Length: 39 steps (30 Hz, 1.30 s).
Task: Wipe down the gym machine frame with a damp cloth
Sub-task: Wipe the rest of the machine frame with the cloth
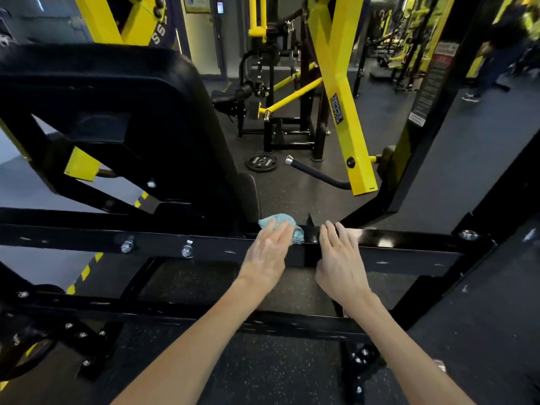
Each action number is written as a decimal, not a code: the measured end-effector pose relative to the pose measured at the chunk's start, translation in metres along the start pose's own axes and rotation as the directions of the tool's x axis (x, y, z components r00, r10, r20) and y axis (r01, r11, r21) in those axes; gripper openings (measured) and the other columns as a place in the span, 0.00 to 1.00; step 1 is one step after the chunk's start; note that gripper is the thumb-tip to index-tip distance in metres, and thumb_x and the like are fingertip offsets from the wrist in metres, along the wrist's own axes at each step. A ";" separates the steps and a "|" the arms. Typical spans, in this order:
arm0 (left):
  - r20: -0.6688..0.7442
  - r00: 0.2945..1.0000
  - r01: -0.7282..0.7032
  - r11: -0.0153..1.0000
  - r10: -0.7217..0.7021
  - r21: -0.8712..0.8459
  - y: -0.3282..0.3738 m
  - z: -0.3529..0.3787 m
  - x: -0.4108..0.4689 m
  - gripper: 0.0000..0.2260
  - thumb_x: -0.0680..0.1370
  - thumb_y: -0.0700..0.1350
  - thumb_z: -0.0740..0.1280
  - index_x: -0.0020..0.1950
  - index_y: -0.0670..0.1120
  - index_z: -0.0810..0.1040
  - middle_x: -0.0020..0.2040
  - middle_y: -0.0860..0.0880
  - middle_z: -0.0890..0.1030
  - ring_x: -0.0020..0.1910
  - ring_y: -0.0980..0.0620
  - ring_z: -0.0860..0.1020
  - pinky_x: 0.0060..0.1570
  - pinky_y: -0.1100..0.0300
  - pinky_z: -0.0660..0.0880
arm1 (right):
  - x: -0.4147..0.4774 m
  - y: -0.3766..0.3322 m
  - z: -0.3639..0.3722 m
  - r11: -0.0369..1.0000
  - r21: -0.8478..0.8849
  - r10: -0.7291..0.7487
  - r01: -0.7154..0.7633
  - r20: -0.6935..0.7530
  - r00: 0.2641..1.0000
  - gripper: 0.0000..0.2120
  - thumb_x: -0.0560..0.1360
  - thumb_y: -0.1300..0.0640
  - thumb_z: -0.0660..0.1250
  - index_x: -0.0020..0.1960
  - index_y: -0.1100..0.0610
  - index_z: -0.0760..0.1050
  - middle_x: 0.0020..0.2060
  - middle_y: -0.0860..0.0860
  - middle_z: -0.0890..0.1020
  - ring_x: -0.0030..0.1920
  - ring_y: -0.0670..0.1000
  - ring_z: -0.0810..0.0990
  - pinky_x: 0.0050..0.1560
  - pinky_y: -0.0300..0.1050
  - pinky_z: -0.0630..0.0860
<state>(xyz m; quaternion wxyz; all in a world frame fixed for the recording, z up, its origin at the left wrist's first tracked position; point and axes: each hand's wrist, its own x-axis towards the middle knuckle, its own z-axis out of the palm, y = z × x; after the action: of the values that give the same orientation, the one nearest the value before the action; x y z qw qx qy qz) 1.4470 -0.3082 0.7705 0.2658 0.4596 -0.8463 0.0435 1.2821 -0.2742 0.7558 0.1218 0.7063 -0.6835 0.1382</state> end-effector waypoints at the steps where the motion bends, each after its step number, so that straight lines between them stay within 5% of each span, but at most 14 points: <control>1: -0.010 0.999 -0.037 0.999 0.037 0.013 0.003 0.004 0.002 0.32 0.52 0.32 0.83 0.56 0.40 0.83 0.51 0.46 0.84 0.53 0.47 0.83 0.49 0.59 0.80 | 0.002 -0.004 0.001 1.000 0.017 0.013 -0.013 -0.006 1.000 0.34 0.58 0.67 0.74 0.63 0.72 0.73 0.61 0.66 0.77 0.62 0.68 0.76 0.61 0.63 0.74; 4: 0.015 0.989 -0.148 0.989 0.148 0.010 0.010 0.006 0.009 0.31 0.49 0.35 0.84 0.51 0.42 0.84 0.47 0.46 0.85 0.48 0.48 0.84 0.47 0.58 0.81 | 0.003 -0.007 0.003 0.998 0.035 0.050 -0.048 -0.038 0.998 0.33 0.59 0.69 0.71 0.64 0.72 0.72 0.61 0.66 0.77 0.63 0.67 0.75 0.62 0.62 0.73; 9: 0.041 0.981 -0.188 0.980 0.190 -0.061 -0.025 0.000 0.000 0.30 0.57 0.28 0.79 0.59 0.37 0.81 0.55 0.42 0.83 0.55 0.41 0.82 0.54 0.50 0.81 | 0.000 -0.001 0.005 0.998 0.009 0.058 -0.058 -0.032 0.998 0.40 0.54 0.70 0.78 0.65 0.71 0.72 0.62 0.66 0.77 0.63 0.68 0.76 0.65 0.55 0.64; 15: 0.017 0.999 -0.038 0.999 0.038 0.027 -0.119 -0.029 -0.032 0.32 0.56 0.22 0.76 0.60 0.36 0.81 0.56 0.41 0.84 0.55 0.42 0.83 0.53 0.45 0.79 | -0.003 -0.006 0.006 0.996 0.043 0.082 -0.081 -0.038 0.996 0.38 0.57 0.74 0.72 0.67 0.72 0.71 0.65 0.66 0.75 0.66 0.68 0.73 0.67 0.55 0.61; 18: 0.034 0.997 0.070 0.998 -0.070 -0.006 -0.139 -0.038 -0.041 0.27 0.65 0.25 0.76 0.63 0.38 0.80 0.59 0.42 0.83 0.60 0.42 0.81 0.48 0.45 0.83 | -0.002 -0.007 0.008 0.995 0.060 0.076 -0.075 -0.017 0.997 0.38 0.57 0.72 0.73 0.67 0.71 0.70 0.66 0.65 0.75 0.68 0.68 0.71 0.67 0.60 0.66; 22: -0.014 0.999 0.033 0.999 -0.033 -0.033 -0.108 -0.013 -0.031 0.18 0.73 0.31 0.69 0.63 0.40 0.80 0.60 0.45 0.82 0.61 0.43 0.80 0.51 0.50 0.82 | 0.000 -0.014 0.009 0.993 0.056 0.108 -0.109 0.008 0.994 0.39 0.57 0.67 0.75 0.67 0.70 0.70 0.66 0.64 0.75 0.68 0.67 0.71 0.66 0.61 0.69; 27: -0.016 0.987 -0.163 0.983 0.162 -0.089 -0.010 -0.002 0.000 0.23 0.59 0.32 0.74 0.53 0.42 0.85 0.51 0.48 0.85 0.51 0.48 0.84 0.51 0.59 0.79 | -0.001 -0.011 0.009 0.994 0.040 0.099 -0.099 -0.013 0.995 0.39 0.57 0.68 0.74 0.68 0.71 0.70 0.66 0.65 0.75 0.68 0.66 0.72 0.66 0.61 0.67; 31: 0.004 0.996 -0.088 0.995 0.088 -0.047 -0.025 -0.007 -0.009 0.30 0.65 0.25 0.73 0.67 0.37 0.77 0.65 0.40 0.79 0.65 0.40 0.77 0.65 0.53 0.71 | -0.004 -0.003 0.009 0.999 0.021 0.047 -0.046 -0.032 0.998 0.39 0.57 0.71 0.74 0.67 0.71 0.70 0.65 0.66 0.75 0.67 0.67 0.72 0.65 0.60 0.69; 34: -0.053 0.998 0.030 0.997 -0.027 0.074 -0.083 -0.029 -0.029 0.30 0.61 0.24 0.73 0.62 0.37 0.80 0.60 0.41 0.82 0.59 0.44 0.81 0.57 0.53 0.78 | -0.004 -0.003 0.012 0.999 0.038 0.035 -0.033 -0.053 0.998 0.38 0.57 0.72 0.73 0.67 0.72 0.70 0.65 0.66 0.75 0.67 0.67 0.72 0.65 0.62 0.69; 39: -0.031 0.989 0.144 0.985 -0.141 0.098 -0.148 -0.046 -0.051 0.23 0.68 0.25 0.73 0.63 0.37 0.80 0.58 0.40 0.83 0.57 0.40 0.82 0.44 0.47 0.83 | -0.002 -0.012 0.011 0.996 0.055 0.073 -0.071 -0.037 0.997 0.37 0.58 0.69 0.74 0.66 0.72 0.71 0.64 0.67 0.76 0.67 0.68 0.72 0.65 0.63 0.68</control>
<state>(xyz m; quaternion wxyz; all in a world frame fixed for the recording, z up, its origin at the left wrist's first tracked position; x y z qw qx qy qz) 1.6065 -0.3398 0.7598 0.2551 0.5310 -0.8048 0.0722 1.2945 -0.2762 0.7446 0.1110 0.6813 -0.7021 0.1749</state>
